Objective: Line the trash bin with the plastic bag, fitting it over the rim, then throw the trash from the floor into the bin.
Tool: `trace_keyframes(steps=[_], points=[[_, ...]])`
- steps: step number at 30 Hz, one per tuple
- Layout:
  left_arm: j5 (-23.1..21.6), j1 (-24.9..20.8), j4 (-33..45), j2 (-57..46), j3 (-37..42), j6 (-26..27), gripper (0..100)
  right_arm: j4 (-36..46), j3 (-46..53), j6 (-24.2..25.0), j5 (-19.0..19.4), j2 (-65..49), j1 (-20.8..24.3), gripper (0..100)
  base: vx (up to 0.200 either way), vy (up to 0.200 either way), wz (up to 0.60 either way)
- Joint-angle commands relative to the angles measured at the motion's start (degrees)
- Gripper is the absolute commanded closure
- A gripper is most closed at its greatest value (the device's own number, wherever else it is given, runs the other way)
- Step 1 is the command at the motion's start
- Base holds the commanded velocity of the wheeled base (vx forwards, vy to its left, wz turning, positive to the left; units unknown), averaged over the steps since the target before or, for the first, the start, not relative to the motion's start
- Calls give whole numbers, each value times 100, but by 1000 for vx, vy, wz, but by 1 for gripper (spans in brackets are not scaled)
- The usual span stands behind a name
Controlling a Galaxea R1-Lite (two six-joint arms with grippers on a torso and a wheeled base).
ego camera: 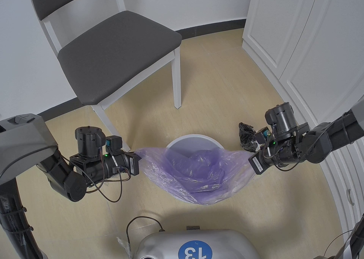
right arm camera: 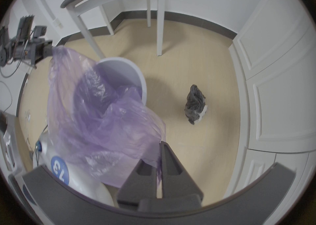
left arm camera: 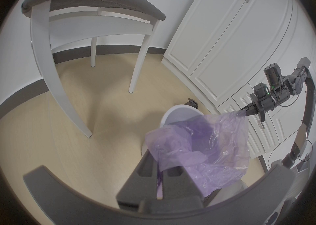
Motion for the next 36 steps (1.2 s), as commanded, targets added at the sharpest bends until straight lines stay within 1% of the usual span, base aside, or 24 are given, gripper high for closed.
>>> trace_keyframes(steps=[1, 7, 11, 14, 17, 18, 19, 22, 25, 29, 36], points=[[-12, 38, -28, 302, -302, -76, 100, -478, -341, 258, -96, 666, 193, 100, 0, 0, 0], [-12, 55, -2, 250, -584, -155, 100, -451, -816, 258, -105, 692, 220, 100, 0, 0, 0], [-3, 11, 60, 258, -654, -155, 100, -390, -728, 240, -105, 587, 149, 100, 0, 0, 0], [15, -15, 121, 241, -513, -147, 100, -126, -438, 126, -87, 358, 79, 100, 0, 0, 0], [15, 11, 148, 65, -179, -138, 100, 252, -165, -181, -70, 16, -9, 100, 0, 0, 0], [15, 20, 148, 47, -144, -138, 100, 278, -148, -208, -70, -20, -18, 100, 0, 0, 0], [15, 38, 218, -76, 58, -129, 100, 454, -42, -401, -61, -178, -71, 100, 0, 0, 0], [-47, 108, 385, -278, 295, -120, 100, 779, 54, -665, -52, -424, -158, 100, 0, 0, 0], [-99, 222, 517, -392, 357, -129, 100, 1069, 63, -718, -43, -547, -158, 100, 0, 0, 0], [-126, 187, 534, -665, 647, -129, 100, 1403, 81, -805, -35, -705, -158, 100, 0, 0, 0], [-117, 64, 411, -506, 902, -85, 100, 1412, 309, -797, -35, -635, -97, 100, 0, 0, 0]])
